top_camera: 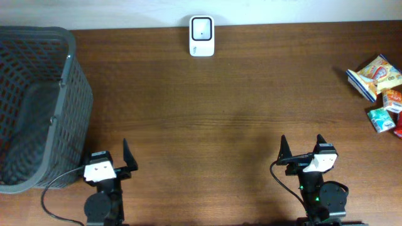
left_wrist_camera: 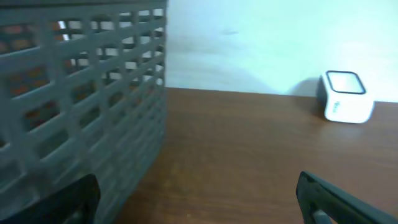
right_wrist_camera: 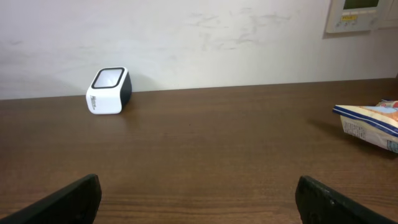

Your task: Scan the item barcode

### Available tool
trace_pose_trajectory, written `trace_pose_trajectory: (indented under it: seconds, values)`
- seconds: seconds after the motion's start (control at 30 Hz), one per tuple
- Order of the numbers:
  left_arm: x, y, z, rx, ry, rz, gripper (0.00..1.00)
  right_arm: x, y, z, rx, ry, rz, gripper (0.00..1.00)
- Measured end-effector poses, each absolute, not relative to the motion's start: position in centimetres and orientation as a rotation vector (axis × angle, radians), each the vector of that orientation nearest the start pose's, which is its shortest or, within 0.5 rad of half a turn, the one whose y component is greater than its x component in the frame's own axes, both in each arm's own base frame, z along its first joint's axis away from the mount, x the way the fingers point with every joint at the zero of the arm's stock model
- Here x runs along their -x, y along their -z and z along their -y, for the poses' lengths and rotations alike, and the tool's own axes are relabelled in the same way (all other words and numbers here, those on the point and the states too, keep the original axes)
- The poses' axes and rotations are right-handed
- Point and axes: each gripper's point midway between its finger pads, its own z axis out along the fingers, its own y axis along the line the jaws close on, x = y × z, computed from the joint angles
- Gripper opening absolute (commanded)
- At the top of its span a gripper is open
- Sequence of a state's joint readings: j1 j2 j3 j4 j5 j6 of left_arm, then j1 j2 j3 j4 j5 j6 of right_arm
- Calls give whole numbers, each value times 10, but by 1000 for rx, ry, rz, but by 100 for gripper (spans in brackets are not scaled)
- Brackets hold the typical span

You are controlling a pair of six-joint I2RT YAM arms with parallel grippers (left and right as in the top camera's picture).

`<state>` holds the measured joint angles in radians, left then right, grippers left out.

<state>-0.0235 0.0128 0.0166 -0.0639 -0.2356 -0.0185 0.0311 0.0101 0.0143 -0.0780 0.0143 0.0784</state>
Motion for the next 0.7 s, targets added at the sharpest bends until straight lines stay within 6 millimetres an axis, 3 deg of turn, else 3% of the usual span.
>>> trace_pose_trajectory:
  seconds: [0.23, 0.47, 0.7]
  values:
    - [-238, -163, -59, 240, -254, -1618, 99, -246, -159, -5, -50, -72, -1644, 99]
    - [-243, -160, -39, 144, -160, -1641, 99, -246, -159, -5, -50, -72, -1644, 98]
    - [-244, -159, -31, 137, -107, -1641, 99, -246, -159, -5, -50, -72, -1645, 98]
